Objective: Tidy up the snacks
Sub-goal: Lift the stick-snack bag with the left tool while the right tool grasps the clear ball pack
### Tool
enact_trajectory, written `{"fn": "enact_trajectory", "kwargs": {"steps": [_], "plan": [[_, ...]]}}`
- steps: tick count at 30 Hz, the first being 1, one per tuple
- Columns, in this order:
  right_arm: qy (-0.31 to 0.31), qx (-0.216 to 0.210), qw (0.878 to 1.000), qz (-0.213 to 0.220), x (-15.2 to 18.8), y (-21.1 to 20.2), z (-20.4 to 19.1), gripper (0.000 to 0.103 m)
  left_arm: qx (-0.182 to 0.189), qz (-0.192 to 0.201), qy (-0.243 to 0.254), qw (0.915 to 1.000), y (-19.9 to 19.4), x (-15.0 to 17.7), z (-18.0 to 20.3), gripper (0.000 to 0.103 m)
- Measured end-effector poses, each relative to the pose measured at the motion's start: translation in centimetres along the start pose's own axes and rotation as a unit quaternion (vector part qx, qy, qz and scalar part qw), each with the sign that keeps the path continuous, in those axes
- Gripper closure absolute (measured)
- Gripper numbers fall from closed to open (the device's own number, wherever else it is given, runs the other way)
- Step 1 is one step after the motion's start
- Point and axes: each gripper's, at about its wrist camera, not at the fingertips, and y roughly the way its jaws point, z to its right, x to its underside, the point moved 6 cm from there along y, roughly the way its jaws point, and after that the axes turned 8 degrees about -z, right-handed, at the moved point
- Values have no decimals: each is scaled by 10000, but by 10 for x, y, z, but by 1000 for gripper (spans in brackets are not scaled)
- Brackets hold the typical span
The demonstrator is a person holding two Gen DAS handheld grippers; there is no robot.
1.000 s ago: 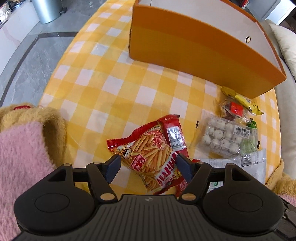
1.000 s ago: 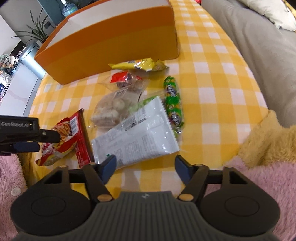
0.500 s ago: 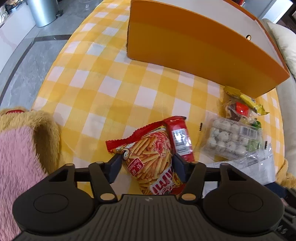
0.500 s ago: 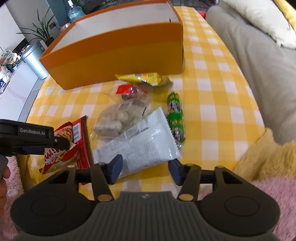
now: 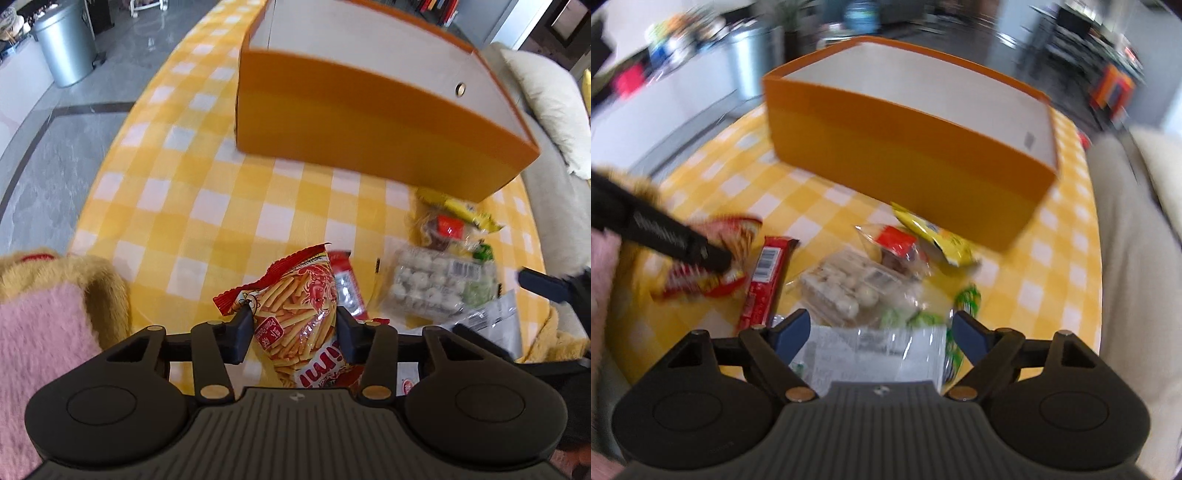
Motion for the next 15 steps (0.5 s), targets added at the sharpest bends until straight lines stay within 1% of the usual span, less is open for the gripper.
{"fn": "enact_trajectory", "kwargs": {"steps": [2,6,8,12,15], "plan": [[-478,-6,9989,1,-6,8,-3,22,56,44,-12,10000,-5,-2,-1,51],[-980,-255,9947,-193,-17,25,-5,22,344,19,-93,9994,-9,-6,0,51],[-1066,-366,9932,-299,-22,33,-3,22,350,26,-74,9994,-10,-8,1,51],[-953,-653,9918,-553,-28,47,1,22,405,-28,-61,9992,-9,-10,1,51],[-916,-745,9909,-653,-30,51,0,27,419,-62,-50,9991,-8,-10,1,51]]}}
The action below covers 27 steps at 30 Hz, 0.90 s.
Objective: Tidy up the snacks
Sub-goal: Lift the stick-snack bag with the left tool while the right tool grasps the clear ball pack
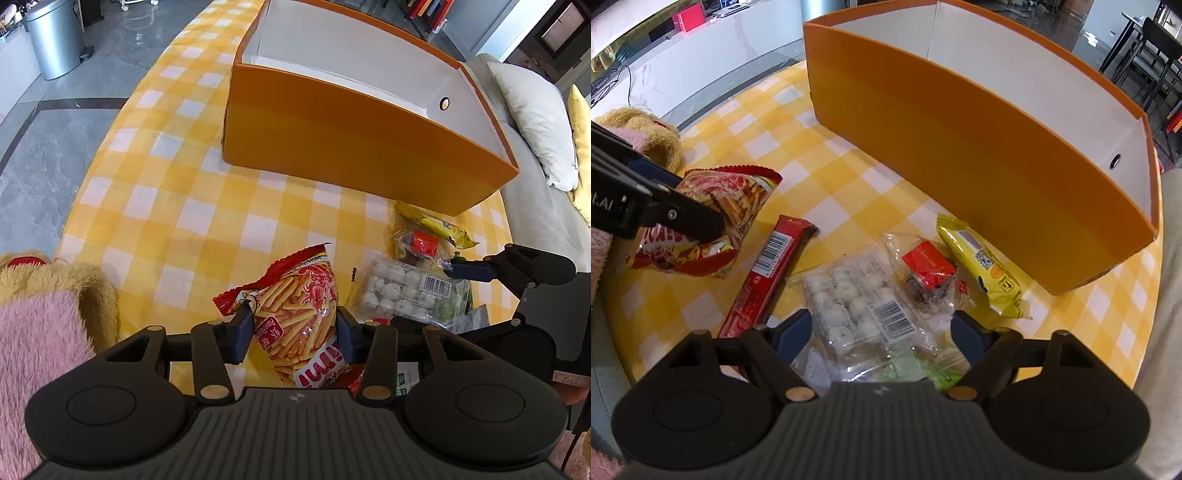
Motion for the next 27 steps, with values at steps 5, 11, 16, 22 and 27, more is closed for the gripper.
{"fn": "enact_trajectory", "kwargs": {"steps": [5,11,16,22,27], "plan": [[56,-96,9999,-79,-1,2,-4,34,47,-24,-48,10000,1,0,-1,51],[-97,-13,9999,-142,-2,0,-14,45,72,-10,-93,9999,0,0,-2,51],[-109,127,9997,-163,-2,-7,-18,48,84,81,-137,9998,-8,2,-5,51],[250,45,9996,77,-2,-33,-15,49,78,242,-78,9996,-22,2,-2,51],[638,-123,9964,544,4,-67,-13,49,84,463,107,9988,-37,3,5,51]]}}
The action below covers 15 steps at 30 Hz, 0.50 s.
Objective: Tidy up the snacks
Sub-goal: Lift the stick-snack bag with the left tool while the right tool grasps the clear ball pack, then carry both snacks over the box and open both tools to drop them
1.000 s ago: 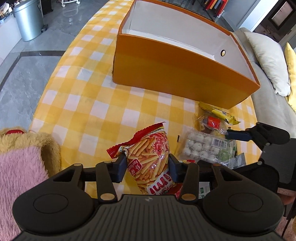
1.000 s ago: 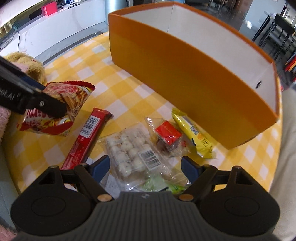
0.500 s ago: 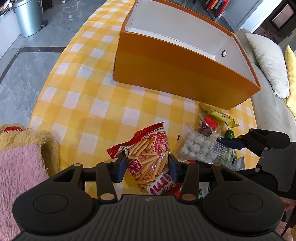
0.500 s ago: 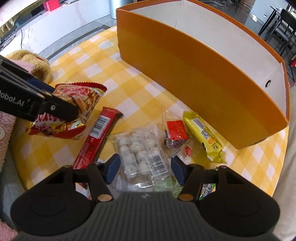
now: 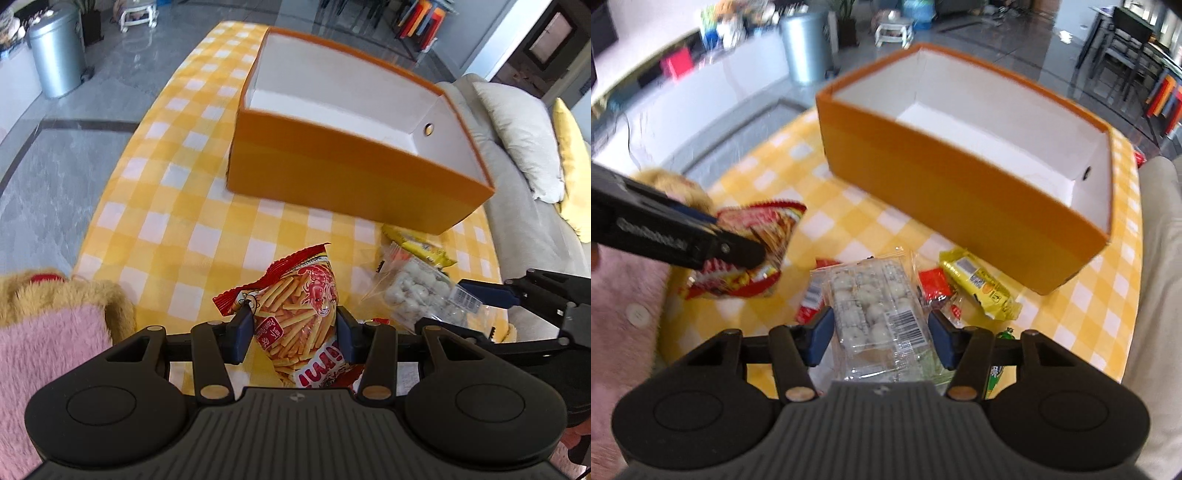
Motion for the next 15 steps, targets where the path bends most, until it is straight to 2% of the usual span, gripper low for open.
{"fn": "enact_trajectory", "kwargs": {"steps": [6,10,15], "plan": [[705,-92,9960,534,4,-40,9,49,-102,394,428,9983,-24,-14,15,51],[1345,-190,9869,872,2,-63,23,49,-156,595,731,9954,-38,-32,26,51],[1780,-78,9774,1134,-12,-81,42,49,-266,774,1220,9892,-47,-58,45,51]]}}
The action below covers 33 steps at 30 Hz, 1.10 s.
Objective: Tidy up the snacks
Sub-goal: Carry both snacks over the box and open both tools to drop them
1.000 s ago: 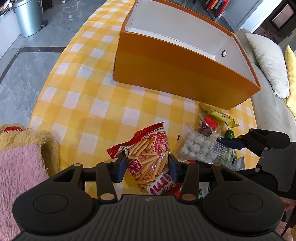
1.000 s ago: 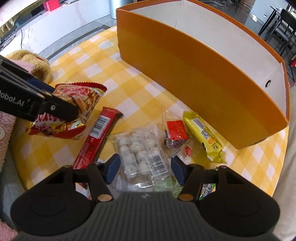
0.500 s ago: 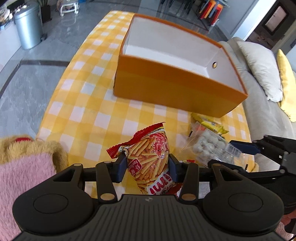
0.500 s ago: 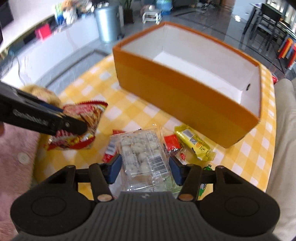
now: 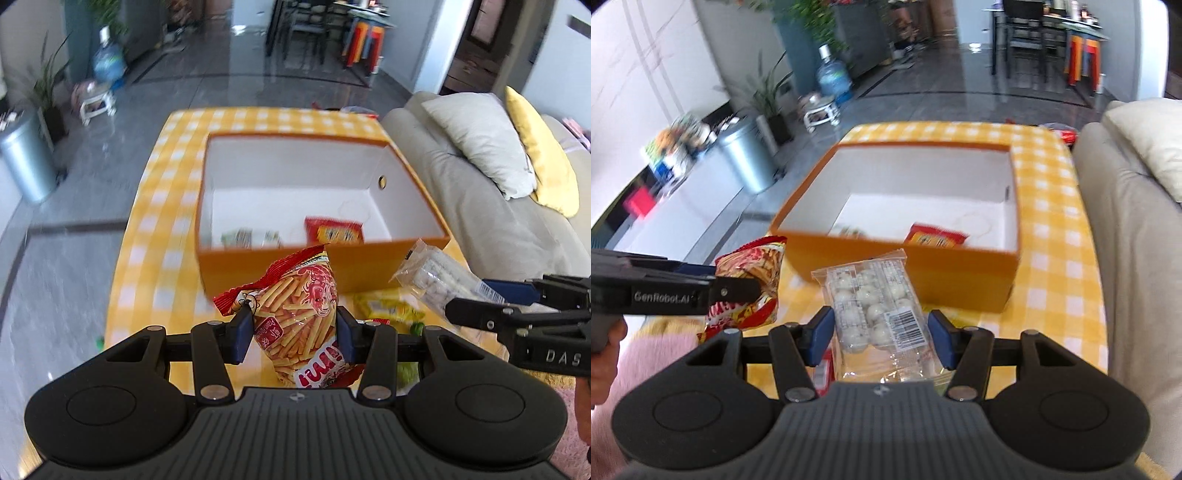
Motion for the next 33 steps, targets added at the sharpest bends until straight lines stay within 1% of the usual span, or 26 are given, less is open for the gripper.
{"fn": "enact_trajectory", "kwargs": {"steps": [3,6,10,14,19,23,25,27,30,33], "plan": [[124,132,9997,153,-16,-5,5,49,-96,87,306,9994,3,-24,9,51],[153,316,9991,256,-34,-2,10,49,-120,106,471,9988,8,-46,14,51],[124,511,9983,251,-56,7,13,49,-277,99,713,9970,18,-70,19,51],[-24,734,9972,165,-77,25,15,49,-413,6,892,9952,35,-89,22,51],[-158,1006,9948,-24,-96,51,22,50,-582,-188,1142,9916,61,-102,24,51],[-373,1162,9923,-210,-108,73,27,50,-763,-333,1453,9859,84,-109,28,51],[-501,1251,9904,-318,-113,85,27,50,-834,-466,1529,9836,100,-111,27,51],[-645,1350,9877,-451,-114,98,28,50,-913,-565,1587,9815,111,-112,24,51],[-817,1516,9829,-658,-115,118,33,50,-1075,-668,1783,9758,129,-112,22,51],[-935,1599,9789,-861,-113,135,37,50,-1081,-844,1798,9741,145,-112,18,51]]}}
